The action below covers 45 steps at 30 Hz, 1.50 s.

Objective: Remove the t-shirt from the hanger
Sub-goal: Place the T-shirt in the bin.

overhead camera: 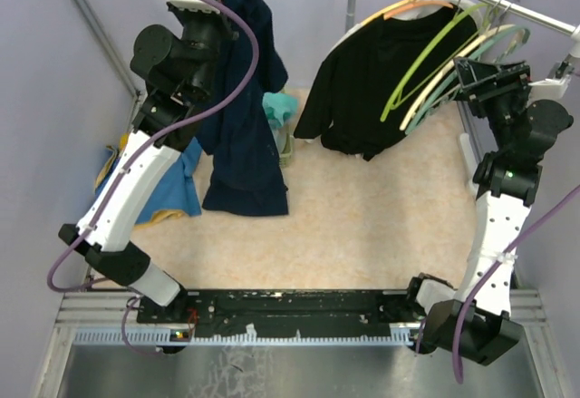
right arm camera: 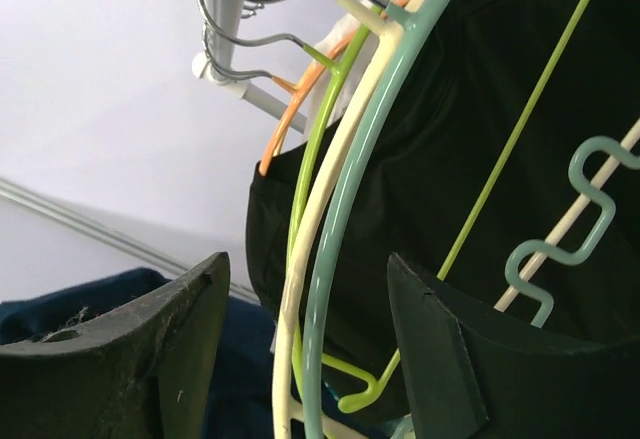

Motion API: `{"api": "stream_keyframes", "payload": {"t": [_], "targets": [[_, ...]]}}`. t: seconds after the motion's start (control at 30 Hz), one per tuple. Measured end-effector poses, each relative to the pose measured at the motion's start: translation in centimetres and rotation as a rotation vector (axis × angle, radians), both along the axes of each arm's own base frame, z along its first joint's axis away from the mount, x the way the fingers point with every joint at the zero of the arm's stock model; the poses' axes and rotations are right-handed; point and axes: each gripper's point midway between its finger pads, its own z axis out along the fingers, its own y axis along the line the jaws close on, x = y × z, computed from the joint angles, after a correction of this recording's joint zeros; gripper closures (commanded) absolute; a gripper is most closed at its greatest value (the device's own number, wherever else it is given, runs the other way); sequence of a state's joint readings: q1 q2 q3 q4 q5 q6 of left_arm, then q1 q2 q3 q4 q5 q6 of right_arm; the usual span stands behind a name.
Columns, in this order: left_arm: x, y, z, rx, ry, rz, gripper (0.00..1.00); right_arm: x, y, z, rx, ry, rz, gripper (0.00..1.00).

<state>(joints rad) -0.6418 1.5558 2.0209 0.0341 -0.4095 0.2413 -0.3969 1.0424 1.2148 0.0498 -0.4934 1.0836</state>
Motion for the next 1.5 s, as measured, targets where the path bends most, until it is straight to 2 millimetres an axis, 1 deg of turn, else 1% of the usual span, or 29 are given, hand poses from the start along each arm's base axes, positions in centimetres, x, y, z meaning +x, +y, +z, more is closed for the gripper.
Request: {"api": "stream_keyframes", "payload": {"t": [0.1,0.23,0.33,0.47,0.53,0.6,0.73,1.0,1.13,1.2,1.3,1.4,1.43,1.5], "targets": [[1.2,1.0,0.4,0.012,-0.040,0.069,1.00,-0.1,0.1,-0.3,-0.014,0.011,0.005,0.35],[1.9,2.2,1.9,0.001,-0.125,0.124,1.00,-0.5,0.5,-0.5,-0.027,0.017,0.016,0.35],[2.1,2.9,3.6,-0.023,-0.202,0.150,1.00,-1.2,0.9,-0.1,-0.041,0.006,0.023,0.35],[2.5,3.6,6.4,-0.056,-0.314,0.179,1.00,-2.3,1.5,0.6,-0.057,-0.013,0.033,0.35],[2.9,3.8,6.9,-0.057,-0.347,0.189,1.00,-2.7,1.8,0.8,-0.064,-0.021,0.040,0.35],[3.7,4.0,6.6,-0.051,-0.357,0.201,1.00,-3.2,2.1,1.1,-0.075,-0.031,0.046,0.35],[6.4,4.4,4.6,-0.035,-0.326,0.226,1.00,-3.7,2.5,1.3,-0.084,-0.037,0.058,0.35],[13.9,5.2,-1.6,-0.016,-0.191,0.228,1.00,-3.8,2.8,1.2,-0.088,-0.036,0.075,0.35],[16.6,4.8,-4.9,0.001,-0.102,0.202,1.00,-3.8,2.8,1.2,-0.089,-0.036,0.079,0.35],[17.3,4.5,-6.4,0.007,-0.056,0.183,1.00,-3.8,2.9,1.1,-0.089,-0.034,0.081,0.35],[17.7,3.6,-9.0,0.010,0.020,0.136,1.00,-3.8,2.9,1.0,-0.088,-0.033,0.082,0.35],[17.5,2.7,-12.8,0.012,0.135,0.073,1.00,-3.8,2.9,1.0,-0.089,-0.033,0.083,0.35],[17.2,2.3,-14.5,0.006,0.186,0.044,1.00,-3.8,2.9,1.0,-0.089,-0.033,0.082,0.35],[16.2,1.8,-17.0,-0.007,0.269,-0.004,1.00,-3.8,2.9,1.0,-0.089,-0.033,0.083,0.35]]}}
